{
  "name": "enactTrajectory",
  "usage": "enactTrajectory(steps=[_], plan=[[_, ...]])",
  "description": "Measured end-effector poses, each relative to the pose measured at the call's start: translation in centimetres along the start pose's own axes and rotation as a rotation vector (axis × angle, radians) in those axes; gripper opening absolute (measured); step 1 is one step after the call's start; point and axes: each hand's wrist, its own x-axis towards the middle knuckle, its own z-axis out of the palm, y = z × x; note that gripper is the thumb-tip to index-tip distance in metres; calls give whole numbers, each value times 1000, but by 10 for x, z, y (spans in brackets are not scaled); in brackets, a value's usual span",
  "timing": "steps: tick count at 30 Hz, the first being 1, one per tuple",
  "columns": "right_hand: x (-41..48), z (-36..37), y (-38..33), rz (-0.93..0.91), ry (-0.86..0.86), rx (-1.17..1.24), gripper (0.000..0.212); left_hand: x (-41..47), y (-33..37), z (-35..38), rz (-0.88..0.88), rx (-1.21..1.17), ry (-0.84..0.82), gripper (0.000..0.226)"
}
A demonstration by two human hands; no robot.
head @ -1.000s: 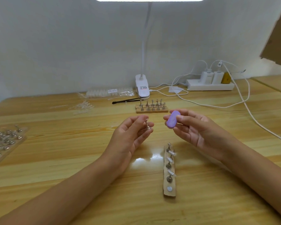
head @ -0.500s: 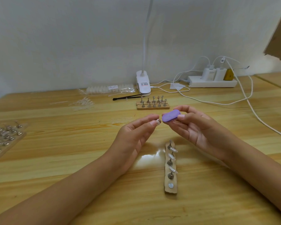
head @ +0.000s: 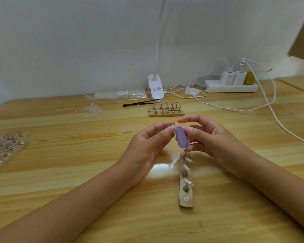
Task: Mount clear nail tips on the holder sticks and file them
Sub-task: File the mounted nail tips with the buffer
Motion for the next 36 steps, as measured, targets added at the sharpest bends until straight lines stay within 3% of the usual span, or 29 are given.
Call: enactTrajectory(steps=[5, 15, 19, 21, 28, 36], plan=[[-1, 1, 1, -32, 10, -74, 24, 1, -2, 0, 18, 50, 5, 21], [-2, 3, 2, -47, -1, -124, 30, 0, -1, 2, 12, 101, 33, 29], [-5, 5, 1, -92, -12, -290, 43, 0, 0, 1, -2, 56, 50, 34], [-6, 5, 1, -136, 42, -331, 40, 0, -1, 1, -3, 69, 42, 35], [-5, 3, 1, -202, 83, -225, 24, 0, -3, 0, -7, 78, 41, 31], [-6, 5, 4, -261, 54, -255, 27, 0, -4, 2, -12, 113, 66, 30]])
